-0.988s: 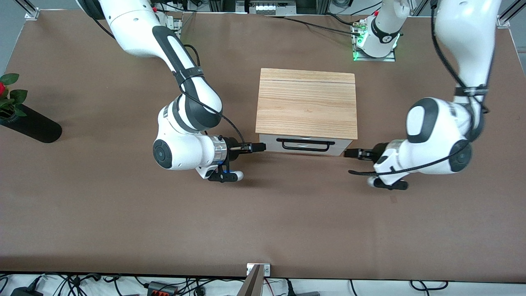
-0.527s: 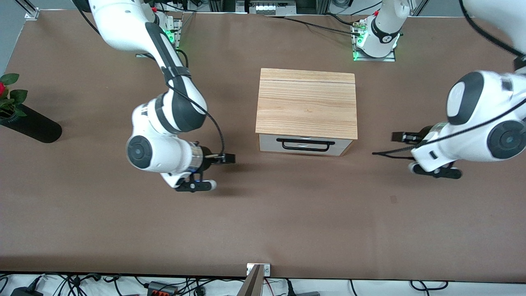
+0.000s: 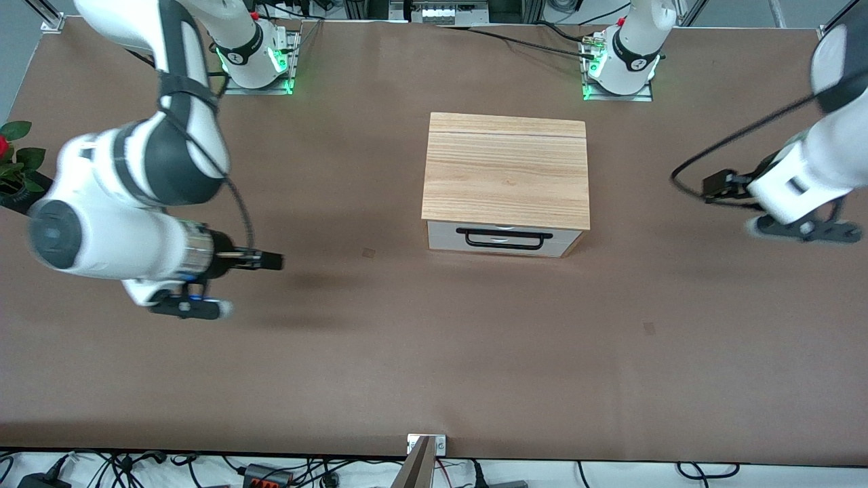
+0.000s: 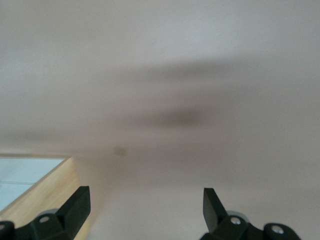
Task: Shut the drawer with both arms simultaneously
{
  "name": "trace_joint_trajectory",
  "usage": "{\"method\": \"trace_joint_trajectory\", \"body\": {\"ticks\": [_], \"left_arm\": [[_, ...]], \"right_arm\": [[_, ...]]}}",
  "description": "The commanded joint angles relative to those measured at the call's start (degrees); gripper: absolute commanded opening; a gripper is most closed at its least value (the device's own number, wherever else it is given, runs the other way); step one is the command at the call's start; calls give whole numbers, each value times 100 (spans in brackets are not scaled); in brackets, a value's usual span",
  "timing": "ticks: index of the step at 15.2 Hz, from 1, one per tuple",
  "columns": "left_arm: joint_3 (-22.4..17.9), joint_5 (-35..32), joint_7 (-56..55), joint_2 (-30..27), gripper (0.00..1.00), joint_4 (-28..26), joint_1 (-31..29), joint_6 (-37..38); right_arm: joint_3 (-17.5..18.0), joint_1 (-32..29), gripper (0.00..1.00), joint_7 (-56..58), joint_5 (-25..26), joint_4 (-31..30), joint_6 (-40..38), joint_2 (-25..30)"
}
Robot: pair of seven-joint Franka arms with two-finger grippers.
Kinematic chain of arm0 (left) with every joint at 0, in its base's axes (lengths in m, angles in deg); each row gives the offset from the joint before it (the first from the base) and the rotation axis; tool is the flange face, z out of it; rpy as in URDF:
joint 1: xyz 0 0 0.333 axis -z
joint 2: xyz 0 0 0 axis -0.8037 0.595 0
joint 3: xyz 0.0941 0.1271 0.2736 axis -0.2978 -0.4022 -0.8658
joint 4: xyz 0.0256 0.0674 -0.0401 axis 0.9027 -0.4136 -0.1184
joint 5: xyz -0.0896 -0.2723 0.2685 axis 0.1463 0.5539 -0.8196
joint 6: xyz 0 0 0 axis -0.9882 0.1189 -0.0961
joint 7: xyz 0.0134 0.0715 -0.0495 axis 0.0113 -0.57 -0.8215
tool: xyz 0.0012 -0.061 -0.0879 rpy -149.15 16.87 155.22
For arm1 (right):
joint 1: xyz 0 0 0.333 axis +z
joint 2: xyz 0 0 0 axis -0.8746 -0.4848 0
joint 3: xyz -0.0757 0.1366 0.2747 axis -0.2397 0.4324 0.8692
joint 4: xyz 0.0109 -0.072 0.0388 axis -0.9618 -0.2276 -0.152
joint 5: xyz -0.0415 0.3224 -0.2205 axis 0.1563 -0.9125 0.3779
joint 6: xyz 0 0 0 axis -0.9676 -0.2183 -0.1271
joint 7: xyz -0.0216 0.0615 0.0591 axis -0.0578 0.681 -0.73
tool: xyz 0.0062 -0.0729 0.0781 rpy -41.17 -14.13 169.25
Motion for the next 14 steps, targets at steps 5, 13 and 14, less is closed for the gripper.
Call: {"method": "trace_joint_trajectory", "body": {"ticks": [5,13,14], "left_arm": [[-328,536,24,-847,100,-1103,197,-772],[-338,457,24,-689,100,-515,269,307],[-329,466,41,-671,100,-401,242,466]], "right_arm": [[-762,37,100,1083,826,-7,-579,678],[788,-707,100,987,2564,-2552,657,2829],[1612,-1363,100,961,2759,-2835,799,3014]]}}
